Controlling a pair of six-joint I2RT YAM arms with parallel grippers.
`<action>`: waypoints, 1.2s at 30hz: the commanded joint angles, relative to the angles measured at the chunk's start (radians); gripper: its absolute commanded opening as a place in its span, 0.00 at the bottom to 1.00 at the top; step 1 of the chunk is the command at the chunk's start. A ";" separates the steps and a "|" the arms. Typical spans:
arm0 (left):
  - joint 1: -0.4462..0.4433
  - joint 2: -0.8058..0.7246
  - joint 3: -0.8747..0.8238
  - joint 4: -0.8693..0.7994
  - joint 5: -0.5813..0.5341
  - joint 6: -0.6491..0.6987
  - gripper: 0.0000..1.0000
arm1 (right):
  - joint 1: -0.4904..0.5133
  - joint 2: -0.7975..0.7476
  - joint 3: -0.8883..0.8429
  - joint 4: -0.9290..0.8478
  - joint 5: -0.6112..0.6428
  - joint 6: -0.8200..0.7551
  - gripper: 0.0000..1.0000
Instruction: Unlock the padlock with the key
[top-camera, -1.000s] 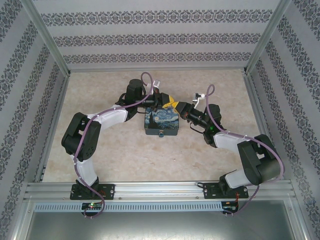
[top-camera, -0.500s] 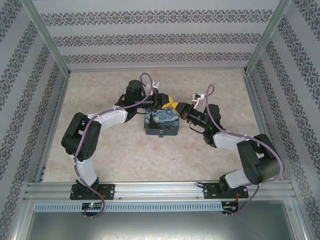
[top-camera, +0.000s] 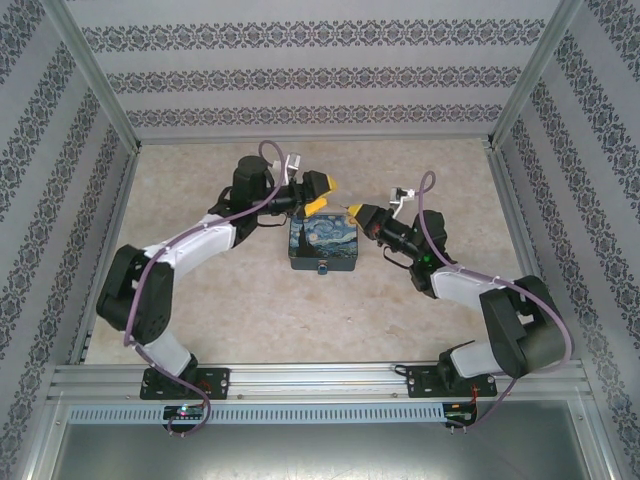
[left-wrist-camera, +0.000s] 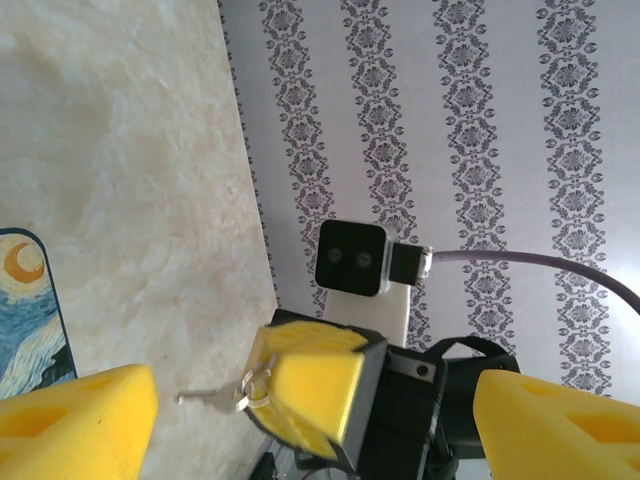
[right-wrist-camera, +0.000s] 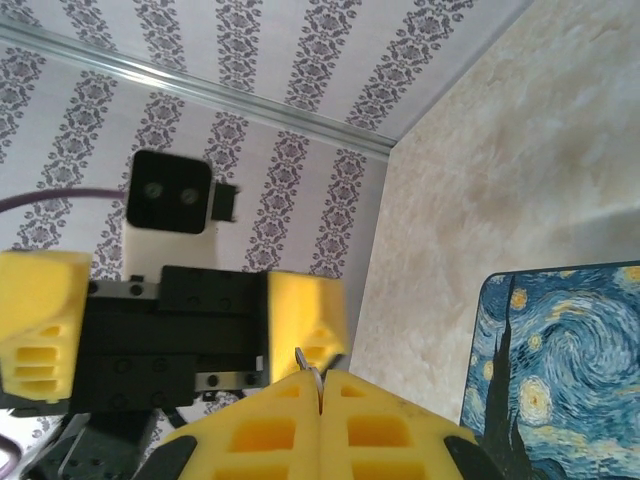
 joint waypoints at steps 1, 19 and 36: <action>0.004 -0.088 -0.053 -0.218 -0.052 0.161 0.84 | -0.016 -0.053 -0.023 -0.023 0.002 0.012 0.00; -0.221 -0.182 -0.408 -0.132 -0.360 0.196 0.82 | 0.004 -0.357 -0.081 -0.598 0.198 -0.012 0.00; -0.294 -0.109 -0.335 0.325 -0.559 -0.242 0.57 | 0.158 -0.521 -0.150 -0.583 0.425 0.187 0.00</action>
